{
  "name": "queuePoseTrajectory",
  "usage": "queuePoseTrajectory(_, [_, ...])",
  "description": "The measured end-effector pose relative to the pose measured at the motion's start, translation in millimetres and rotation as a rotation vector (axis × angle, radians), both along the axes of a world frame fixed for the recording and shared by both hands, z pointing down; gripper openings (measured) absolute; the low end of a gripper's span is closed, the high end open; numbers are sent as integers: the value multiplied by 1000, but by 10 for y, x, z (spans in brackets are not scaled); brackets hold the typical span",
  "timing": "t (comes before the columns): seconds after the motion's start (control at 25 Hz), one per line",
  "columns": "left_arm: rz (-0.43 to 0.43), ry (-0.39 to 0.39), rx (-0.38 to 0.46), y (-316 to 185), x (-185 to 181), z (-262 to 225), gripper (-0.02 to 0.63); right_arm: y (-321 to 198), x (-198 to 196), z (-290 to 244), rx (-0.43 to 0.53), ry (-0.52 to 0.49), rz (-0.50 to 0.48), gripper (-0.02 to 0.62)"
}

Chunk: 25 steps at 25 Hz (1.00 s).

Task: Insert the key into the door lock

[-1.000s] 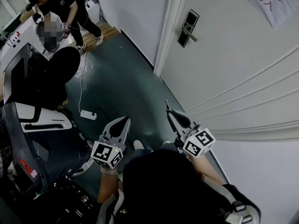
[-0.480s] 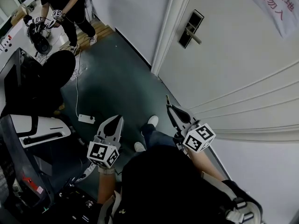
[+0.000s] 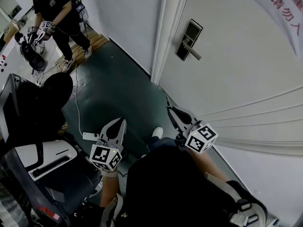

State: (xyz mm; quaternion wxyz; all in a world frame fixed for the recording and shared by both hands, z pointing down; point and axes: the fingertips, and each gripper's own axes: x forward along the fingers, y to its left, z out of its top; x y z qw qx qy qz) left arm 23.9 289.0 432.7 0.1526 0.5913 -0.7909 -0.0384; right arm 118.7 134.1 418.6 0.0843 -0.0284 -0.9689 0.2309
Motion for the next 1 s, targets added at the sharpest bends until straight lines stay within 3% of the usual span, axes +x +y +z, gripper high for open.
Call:
queuePoseTrajectory(0.24, [52,-8,-5,-743,-322,-57,8,-703,-172,-1,-38,-19,57,34])
queuePoseTrajectory(0.52, [126,-15,-15,-1433,-393,-105,8,-1280,-143,52,-113,-25,132,34])
queuePoseTrajectory(1.0, [203,23,-55,-2032,-537,15,8,-1793,-336,276,-175,12,201,34])
